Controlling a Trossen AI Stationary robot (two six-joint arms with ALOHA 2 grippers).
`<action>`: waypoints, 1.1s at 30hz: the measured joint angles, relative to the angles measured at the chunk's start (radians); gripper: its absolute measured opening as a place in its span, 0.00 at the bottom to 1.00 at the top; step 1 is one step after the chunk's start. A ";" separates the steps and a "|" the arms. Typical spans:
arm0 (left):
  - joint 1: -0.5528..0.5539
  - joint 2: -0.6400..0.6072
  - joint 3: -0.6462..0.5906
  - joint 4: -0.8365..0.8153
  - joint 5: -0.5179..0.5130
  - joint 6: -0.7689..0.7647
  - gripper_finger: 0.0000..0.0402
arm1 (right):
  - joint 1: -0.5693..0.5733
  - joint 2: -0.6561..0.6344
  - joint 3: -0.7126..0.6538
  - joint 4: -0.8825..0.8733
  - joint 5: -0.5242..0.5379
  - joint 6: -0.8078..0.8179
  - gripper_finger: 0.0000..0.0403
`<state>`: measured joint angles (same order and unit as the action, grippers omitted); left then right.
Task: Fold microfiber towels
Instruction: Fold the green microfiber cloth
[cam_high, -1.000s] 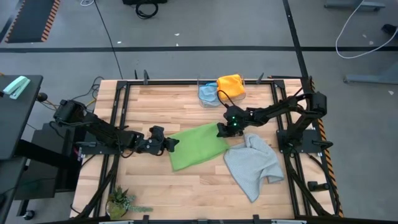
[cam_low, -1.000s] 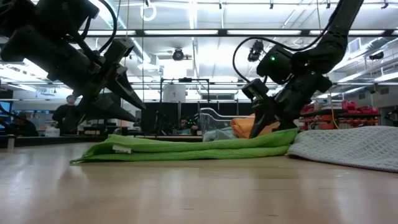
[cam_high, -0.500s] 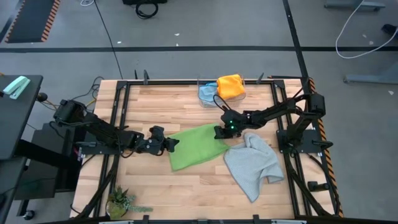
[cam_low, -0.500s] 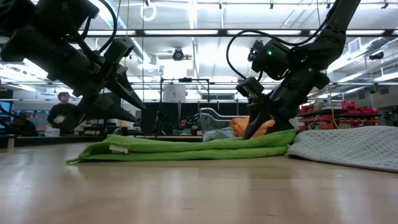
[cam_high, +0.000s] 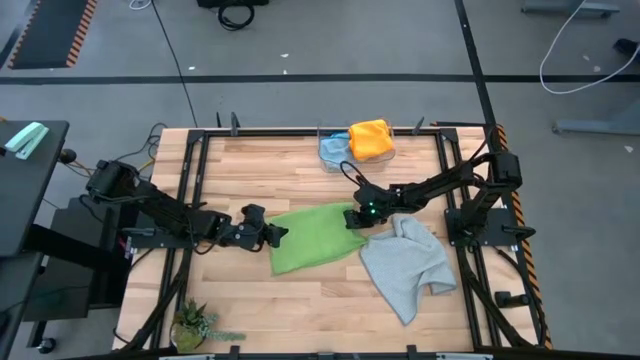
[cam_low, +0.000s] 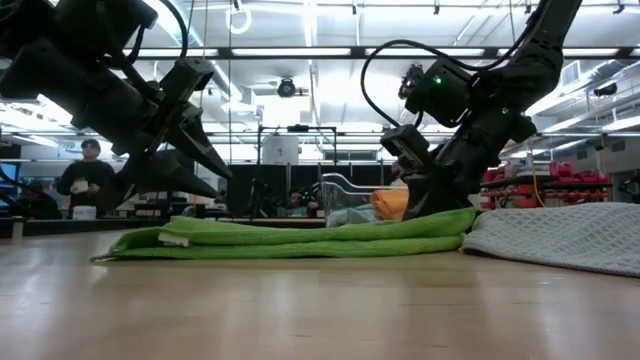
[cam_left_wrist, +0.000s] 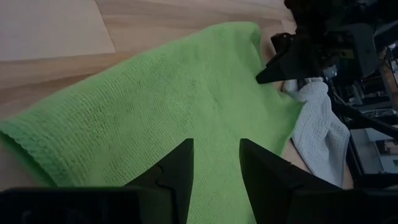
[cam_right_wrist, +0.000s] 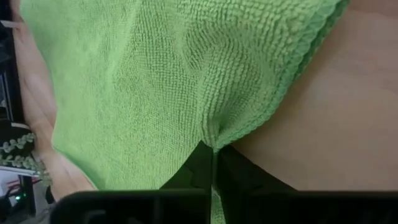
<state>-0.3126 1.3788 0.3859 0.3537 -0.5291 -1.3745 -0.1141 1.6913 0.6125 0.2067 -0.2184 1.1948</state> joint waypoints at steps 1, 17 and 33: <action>0.000 0.000 0.000 -0.001 0.006 0.000 0.33 | 0.005 0.000 0.000 0.001 0.007 -0.001 0.02; 0.002 0.000 0.001 -0.210 0.179 -0.110 0.19 | 0.069 -0.072 -0.001 0.055 0.120 -0.028 0.01; 0.091 0.000 0.028 -0.274 0.264 -0.067 0.05 | 0.073 -0.066 0.246 -0.159 0.156 -0.149 0.01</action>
<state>-0.2219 1.3788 0.4144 0.0801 -0.2656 -1.4419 -0.0414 1.6252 0.8588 0.0472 -0.0623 1.0460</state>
